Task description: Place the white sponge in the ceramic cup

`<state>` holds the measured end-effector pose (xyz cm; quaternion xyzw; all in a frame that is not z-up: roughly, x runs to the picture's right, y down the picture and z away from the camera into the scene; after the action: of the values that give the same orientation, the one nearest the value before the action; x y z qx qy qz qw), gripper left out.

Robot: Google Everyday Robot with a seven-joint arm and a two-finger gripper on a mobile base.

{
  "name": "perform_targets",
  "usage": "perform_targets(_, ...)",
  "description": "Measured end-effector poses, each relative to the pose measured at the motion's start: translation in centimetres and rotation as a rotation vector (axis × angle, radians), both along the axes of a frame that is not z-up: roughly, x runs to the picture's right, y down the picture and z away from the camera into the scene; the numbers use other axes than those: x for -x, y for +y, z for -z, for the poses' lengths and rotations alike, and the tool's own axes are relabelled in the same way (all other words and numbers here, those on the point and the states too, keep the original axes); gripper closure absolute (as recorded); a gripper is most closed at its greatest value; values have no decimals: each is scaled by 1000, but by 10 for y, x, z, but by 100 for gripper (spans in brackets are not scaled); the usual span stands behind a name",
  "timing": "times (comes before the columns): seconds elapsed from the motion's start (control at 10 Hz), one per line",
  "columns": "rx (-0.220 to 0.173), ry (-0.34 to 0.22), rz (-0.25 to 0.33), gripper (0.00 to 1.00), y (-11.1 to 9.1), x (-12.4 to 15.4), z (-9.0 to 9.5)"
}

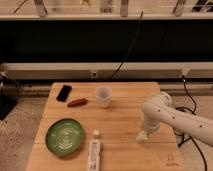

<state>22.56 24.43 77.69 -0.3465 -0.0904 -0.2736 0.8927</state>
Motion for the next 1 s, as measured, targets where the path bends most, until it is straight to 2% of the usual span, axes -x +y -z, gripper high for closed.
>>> perform_targets(0.5,-26,-4,37,96,-46,12,13)
perform_targets(0.7,-34,-6,47,96,-54,18,12)
perform_targets(1.0,-59,-5,85,96,-84,31,17)
